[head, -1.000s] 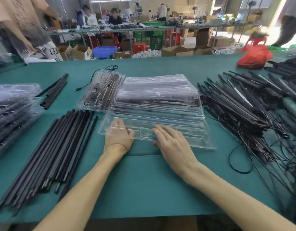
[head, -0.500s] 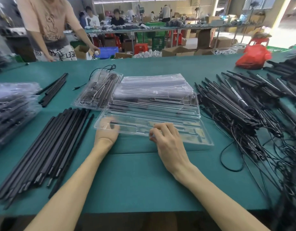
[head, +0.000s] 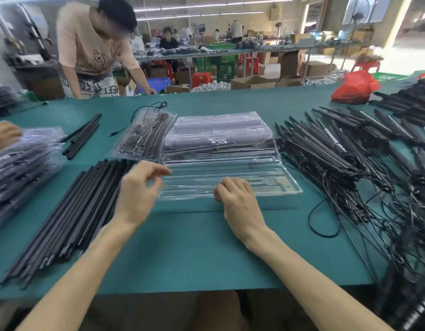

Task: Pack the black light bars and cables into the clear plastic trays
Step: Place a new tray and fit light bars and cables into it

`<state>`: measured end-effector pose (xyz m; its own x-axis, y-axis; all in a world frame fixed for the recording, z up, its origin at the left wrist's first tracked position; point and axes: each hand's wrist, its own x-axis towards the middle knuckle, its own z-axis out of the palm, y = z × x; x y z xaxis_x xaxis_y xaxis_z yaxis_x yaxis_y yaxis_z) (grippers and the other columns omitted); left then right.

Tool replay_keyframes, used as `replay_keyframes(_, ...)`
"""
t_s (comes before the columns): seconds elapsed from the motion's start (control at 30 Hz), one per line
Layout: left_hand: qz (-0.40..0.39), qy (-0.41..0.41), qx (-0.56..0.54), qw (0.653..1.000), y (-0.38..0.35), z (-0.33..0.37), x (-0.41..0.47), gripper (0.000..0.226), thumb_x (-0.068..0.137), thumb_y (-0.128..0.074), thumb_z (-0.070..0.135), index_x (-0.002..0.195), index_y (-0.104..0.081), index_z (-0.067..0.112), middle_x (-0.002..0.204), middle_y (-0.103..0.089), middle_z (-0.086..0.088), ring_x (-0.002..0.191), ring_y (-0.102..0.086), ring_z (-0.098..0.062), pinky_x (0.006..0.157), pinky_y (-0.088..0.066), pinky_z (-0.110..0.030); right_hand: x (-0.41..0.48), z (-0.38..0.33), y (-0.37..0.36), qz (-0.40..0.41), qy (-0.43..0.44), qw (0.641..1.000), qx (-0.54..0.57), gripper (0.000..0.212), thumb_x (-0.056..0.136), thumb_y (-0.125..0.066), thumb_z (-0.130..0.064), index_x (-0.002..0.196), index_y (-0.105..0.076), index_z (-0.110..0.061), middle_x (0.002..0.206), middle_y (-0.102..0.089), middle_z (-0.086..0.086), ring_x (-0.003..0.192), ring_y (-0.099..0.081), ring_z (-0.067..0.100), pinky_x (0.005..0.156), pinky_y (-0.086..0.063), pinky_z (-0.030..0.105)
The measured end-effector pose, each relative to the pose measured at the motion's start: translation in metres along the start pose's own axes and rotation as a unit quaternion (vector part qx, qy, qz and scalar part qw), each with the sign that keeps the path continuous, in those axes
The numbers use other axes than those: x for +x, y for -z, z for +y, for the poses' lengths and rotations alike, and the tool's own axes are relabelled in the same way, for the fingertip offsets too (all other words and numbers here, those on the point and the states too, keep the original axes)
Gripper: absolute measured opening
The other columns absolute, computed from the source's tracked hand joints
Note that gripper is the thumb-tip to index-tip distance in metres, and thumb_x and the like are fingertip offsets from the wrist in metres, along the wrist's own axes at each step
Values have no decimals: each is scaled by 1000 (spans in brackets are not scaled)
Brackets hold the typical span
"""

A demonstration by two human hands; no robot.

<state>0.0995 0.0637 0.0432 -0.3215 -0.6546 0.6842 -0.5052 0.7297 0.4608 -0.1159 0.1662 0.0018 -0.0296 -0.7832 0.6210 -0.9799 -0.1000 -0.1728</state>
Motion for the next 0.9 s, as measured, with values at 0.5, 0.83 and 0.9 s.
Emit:
replay_keyframes(0.5, -373, 24, 142, 916, -33, 54, 28, 13, 88, -70, 14, 90, -76, 25, 85, -69, 18, 86, -67, -10, 84, -52, -30, -2, 0, 9, -51, -1, 998, 33, 22, 75, -64, 7, 91, -66, -8, 89, -63, 7, 89, -58, 32, 87, -46, 38)
replay_keyframes(0.83, -382, -37, 220, 897, -37, 54, 31, 21, 94, -60, 15, 97, -74, 30, 99, -71, 14, 97, -65, -13, 81, -49, -30, -2, 7, 1, -63, -6, 997, 50, 14, 86, -68, -1, 96, -66, -10, 96, -64, 5, 94, -56, 27, 87, -39, 31)
replay_keyframes(0.9, -383, -57, 234, 892, -38, 52, 30, 22, 95, -57, 15, 98, -73, 31, 102, -69, 13, 99, -64, -14, 78, -46, -30, -2, 7, 0, -64, -9, 996, 53, 13, 86, -68, -1, 95, -66, -11, 95, -64, 4, 93, -57, 27, 86, -40, 32)
